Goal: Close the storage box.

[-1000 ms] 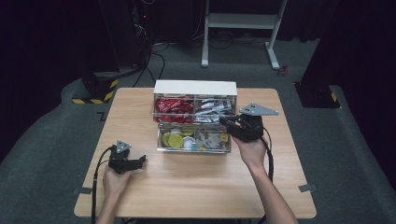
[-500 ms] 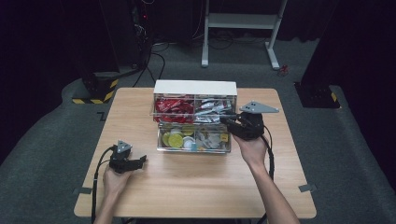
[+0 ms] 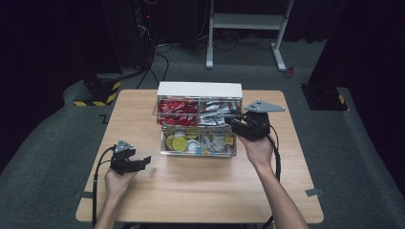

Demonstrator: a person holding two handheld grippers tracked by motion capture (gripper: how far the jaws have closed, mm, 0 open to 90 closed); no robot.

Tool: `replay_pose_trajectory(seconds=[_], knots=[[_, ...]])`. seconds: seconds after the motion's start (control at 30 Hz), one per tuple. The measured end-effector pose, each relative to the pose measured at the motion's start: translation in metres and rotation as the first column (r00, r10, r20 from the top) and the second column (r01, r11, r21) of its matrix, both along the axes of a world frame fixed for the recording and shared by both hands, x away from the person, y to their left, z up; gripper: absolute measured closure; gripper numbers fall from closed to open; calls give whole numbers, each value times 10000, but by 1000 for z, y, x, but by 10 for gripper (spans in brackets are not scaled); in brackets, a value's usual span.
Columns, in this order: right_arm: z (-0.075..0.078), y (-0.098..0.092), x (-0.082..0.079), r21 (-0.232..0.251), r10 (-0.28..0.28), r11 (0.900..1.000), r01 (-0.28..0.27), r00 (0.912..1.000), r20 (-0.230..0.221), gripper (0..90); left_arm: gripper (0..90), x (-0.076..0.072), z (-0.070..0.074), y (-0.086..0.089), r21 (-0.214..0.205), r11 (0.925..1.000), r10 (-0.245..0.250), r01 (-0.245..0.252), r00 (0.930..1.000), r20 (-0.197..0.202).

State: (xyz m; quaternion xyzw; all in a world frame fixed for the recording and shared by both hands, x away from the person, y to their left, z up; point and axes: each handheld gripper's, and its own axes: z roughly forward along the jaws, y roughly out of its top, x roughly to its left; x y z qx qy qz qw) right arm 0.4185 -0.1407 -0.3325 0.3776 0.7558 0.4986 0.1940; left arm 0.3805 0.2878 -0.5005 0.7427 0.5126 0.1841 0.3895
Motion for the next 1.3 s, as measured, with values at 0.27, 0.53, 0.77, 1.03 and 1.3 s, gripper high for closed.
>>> replay_pose_trajectory(seconds=[0.27, 0.53, 0.77, 1.03, 1.3], knots=[[7, 0, 1, 21, -14, 10000, 14, 10000, -9, 641, 256, 0, 19, 1, -225, 9996, -140, 145, 9997, 215], [10, 1, 2, -46, 1, 10000, -1, 10000, -53, 641, 291, 3, 28, -2, -464, 9979, -438, 456, 9983, 383], [14, 1, 3, -54, -11, 10000, 10, 10000, -63, 639, 306, 2, 37, -3, -537, 9971, -503, 535, 9970, 595], [22, 1, 3, -35, -42, 10000, 42, 10000, 21, 639, 323, 2, 58, -3, -969, 9925, -625, 740, 9912, 1166], [27, 3, 4, -209, -46, 9998, 46, 10000, -16, 638, 334, 4, 76, -8, -1223, 9869, -878, 1049, 9865, 1379]])
